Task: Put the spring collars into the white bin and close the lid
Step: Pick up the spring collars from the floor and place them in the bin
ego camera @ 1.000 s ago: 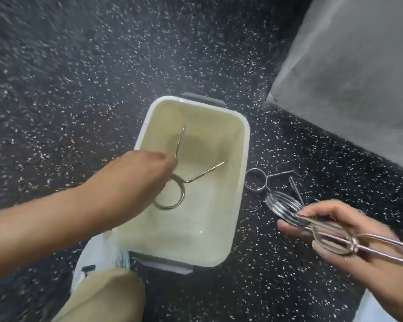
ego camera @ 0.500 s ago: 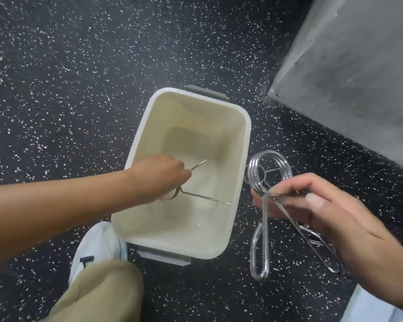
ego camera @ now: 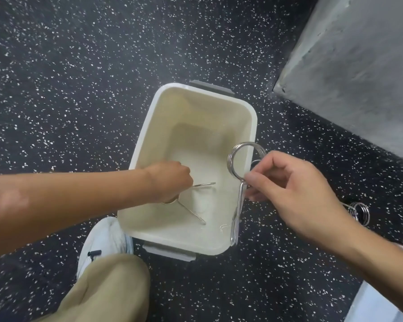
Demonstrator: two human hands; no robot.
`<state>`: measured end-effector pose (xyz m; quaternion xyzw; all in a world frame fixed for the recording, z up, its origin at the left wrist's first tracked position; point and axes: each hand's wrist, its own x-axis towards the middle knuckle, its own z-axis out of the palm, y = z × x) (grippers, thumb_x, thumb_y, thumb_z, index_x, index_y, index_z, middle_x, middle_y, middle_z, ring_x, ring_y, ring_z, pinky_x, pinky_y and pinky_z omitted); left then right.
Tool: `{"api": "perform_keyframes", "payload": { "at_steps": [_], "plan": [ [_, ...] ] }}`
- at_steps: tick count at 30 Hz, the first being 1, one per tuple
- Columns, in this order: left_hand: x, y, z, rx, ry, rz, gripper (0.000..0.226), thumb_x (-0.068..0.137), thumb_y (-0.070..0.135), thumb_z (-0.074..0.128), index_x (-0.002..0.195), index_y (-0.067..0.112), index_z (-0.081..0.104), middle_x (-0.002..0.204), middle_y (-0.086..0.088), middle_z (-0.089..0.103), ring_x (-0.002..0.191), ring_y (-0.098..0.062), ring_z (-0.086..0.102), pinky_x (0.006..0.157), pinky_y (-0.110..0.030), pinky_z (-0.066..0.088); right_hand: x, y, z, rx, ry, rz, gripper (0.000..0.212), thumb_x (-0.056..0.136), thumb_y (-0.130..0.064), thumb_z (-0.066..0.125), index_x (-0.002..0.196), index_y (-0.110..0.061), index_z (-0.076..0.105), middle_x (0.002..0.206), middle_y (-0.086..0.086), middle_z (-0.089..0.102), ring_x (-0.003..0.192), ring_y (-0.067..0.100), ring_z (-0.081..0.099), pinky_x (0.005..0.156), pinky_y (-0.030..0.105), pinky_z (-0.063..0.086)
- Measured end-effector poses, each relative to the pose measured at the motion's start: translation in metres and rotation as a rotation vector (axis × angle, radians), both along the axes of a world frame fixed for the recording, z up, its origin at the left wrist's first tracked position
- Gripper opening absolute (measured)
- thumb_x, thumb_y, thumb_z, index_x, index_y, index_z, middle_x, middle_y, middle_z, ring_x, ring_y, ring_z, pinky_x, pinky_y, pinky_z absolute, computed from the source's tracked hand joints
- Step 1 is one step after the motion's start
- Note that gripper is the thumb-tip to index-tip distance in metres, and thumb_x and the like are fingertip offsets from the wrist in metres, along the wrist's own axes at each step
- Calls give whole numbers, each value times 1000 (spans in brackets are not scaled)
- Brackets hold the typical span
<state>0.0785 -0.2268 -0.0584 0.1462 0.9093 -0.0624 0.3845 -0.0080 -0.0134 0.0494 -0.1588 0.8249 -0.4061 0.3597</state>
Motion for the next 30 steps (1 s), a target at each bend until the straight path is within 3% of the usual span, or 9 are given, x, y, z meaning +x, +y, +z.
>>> {"api": "perform_keyframes", "payload": {
  "at_steps": [2,4,6,11,15,18,24,28,30],
  "plan": [
    [3,-2,12,11,8,14,28,85,-4,48,101,9,67,99,-8,70,94,-31,67,58,-34,49,-3,-10,0,47,68,57,14,94,-26,69,81,-22,64,76,-2,77,64,13,71,68,36,57],
    [7,-6,30,64,43,70,14,90,1,50,94,11,60,88,-5,66,85,-30,64,56,-33,43,-4,-22,1,93,151,126,14,96,-30,64,83,-26,61,80,-7,76,61,9,63,65,34,52],
    [15,-13,52,172,151,156,10,98,18,52,88,16,50,80,-2,60,76,-29,60,59,-37,48,-3,-33,2,135,202,189,10,98,-31,58,89,-29,56,81,-7,76,55,6,57,59,30,44],
    [41,-42,99,326,374,415,31,98,54,41,109,32,59,99,8,72,88,-25,70,73,-40,58,-6,-71,-6,240,325,415,30,95,-26,53,116,-31,32,78,0,72,63,20,63,64,43,53],
    [54,-64,114,350,511,560,38,94,57,33,99,31,61,85,8,70,75,-26,66,64,-39,55,6,-104,-30,400,458,638,16,98,-25,46,111,-18,53,90,6,67,80,32,62,67,41,51],
    [61,-75,112,354,575,629,41,93,58,32,92,29,61,76,6,68,69,-26,65,61,-39,54,30,-120,-55,489,492,751,12,96,-13,48,105,-12,57,92,11,65,76,34,54,55,35,35],
    [64,-74,109,450,586,701,38,92,58,35,93,32,62,78,9,72,77,-21,70,65,-39,55,59,-125,-95,600,492,724,22,89,-1,57,110,-8,56,102,14,68,78,32,45,63,34,30],
    [62,-72,106,417,583,690,39,93,59,34,95,32,62,81,8,72,80,-23,70,61,-34,46,68,-121,-115,555,483,704,21,89,-4,58,109,-9,61,110,11,63,107,31,53,67,33,31],
    [61,-71,105,422,583,687,40,93,59,33,95,32,62,80,9,71,77,-23,70,62,-35,49,69,-122,-120,547,479,685,21,88,-3,58,108,-7,63,113,11,58,109,31,53,68,34,31]
  ]
}}
